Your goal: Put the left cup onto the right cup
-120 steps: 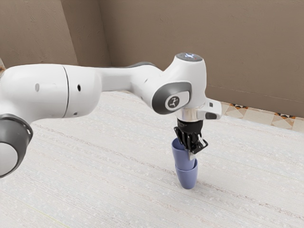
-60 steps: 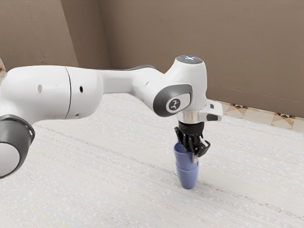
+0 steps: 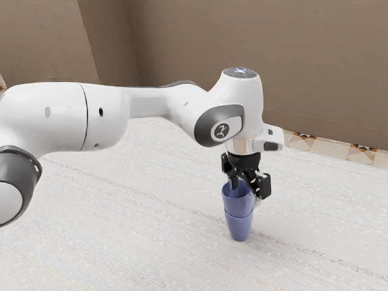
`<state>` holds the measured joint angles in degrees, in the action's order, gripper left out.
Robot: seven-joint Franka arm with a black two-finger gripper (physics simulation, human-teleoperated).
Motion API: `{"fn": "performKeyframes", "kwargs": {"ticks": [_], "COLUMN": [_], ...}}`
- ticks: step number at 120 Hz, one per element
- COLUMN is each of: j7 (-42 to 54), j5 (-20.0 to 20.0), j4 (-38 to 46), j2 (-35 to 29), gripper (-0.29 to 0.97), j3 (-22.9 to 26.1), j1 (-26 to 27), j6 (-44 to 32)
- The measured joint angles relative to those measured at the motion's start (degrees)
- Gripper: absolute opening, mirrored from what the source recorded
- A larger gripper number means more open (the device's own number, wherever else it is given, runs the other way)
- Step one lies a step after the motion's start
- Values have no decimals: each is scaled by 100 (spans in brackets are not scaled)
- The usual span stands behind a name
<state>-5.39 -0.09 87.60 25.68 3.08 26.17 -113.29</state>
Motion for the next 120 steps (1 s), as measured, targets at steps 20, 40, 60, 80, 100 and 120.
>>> {"fn": "performKeyframes", "kwargs": {"ticks": [20,40,60,80,100,120], "j7": [-9,-13,-15,5,31,67], "j5": [0,0,2,14,39,50], "j4": [38,131,187,190,190,190], "j2": [-150,-352,-576,-864,-1103,-1297], "gripper": [65,67,67,68,68,68], "j3": [0,0,0,-16,-52,-78], "j1": [1,-5,-7,-7,-42,-202], "j6": [27,56,146,336,539,739]}}
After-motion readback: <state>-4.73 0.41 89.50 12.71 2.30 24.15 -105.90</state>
